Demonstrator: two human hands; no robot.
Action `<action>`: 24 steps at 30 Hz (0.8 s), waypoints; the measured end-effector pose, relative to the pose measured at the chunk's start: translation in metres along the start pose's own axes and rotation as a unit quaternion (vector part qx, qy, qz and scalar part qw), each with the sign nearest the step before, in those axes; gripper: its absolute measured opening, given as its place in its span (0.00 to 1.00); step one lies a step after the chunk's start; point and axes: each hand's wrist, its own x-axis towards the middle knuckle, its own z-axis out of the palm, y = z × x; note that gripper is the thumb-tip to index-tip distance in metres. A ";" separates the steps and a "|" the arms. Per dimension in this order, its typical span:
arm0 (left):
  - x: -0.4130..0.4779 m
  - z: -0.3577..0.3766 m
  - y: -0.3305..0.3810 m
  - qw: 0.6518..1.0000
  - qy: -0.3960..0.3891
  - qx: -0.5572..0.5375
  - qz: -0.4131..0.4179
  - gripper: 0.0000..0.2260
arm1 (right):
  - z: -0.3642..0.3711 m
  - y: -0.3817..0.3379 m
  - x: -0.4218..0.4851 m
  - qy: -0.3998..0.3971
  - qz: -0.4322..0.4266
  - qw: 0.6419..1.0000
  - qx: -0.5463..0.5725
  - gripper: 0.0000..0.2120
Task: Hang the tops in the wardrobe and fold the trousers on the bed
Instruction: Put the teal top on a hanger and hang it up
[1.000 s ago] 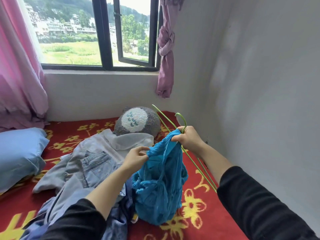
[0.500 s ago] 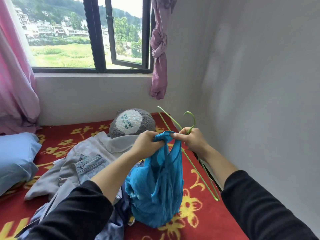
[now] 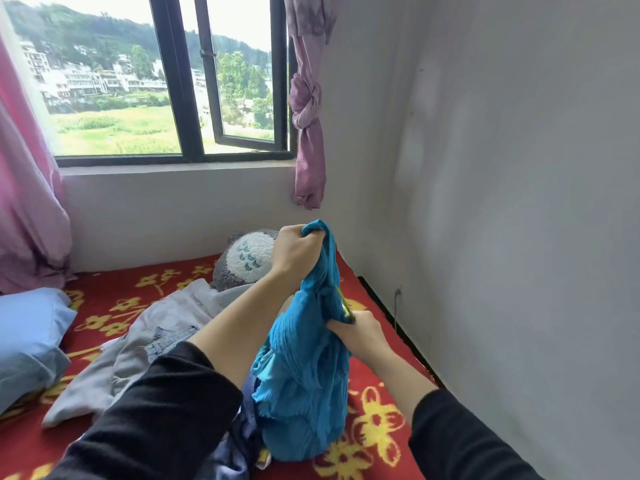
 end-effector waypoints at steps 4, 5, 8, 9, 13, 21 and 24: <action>0.010 -0.005 0.013 0.997 0.032 -0.074 -0.016 0.17 | -0.015 -0.002 0.001 0.004 0.054 0.998 -0.015 0.12; 0.014 -0.008 0.015 0.995 0.048 -0.084 -0.023 0.16 | -0.022 -0.006 0.005 0.013 0.059 0.998 -0.017 0.11; 0.021 -0.018 0.017 0.991 0.088 -0.094 -0.038 0.11 | -0.056 -0.016 0.027 0.079 0.060 0.995 0.015 0.14; 0.023 -0.021 0.017 0.993 0.091 -0.072 -0.034 0.10 | -0.069 -0.023 0.034 0.113 0.061 0.991 0.023 0.17; 0.021 -0.020 0.024 0.998 0.023 0.038 -0.042 0.14 | -0.125 -0.059 0.034 0.224 0.021 0.974 0.035 0.06; 0.003 0.060 0.105 0.982 -0.122 -0.139 -0.034 0.06 | -0.250 -0.074 0.037 0.329 -0.023 0.933 0.142 0.06; 0.004 0.106 0.151 0.971 -0.108 -0.213 -0.014 0.04 | -0.322 -0.094 0.025 0.399 -0.093 0.898 0.162 0.04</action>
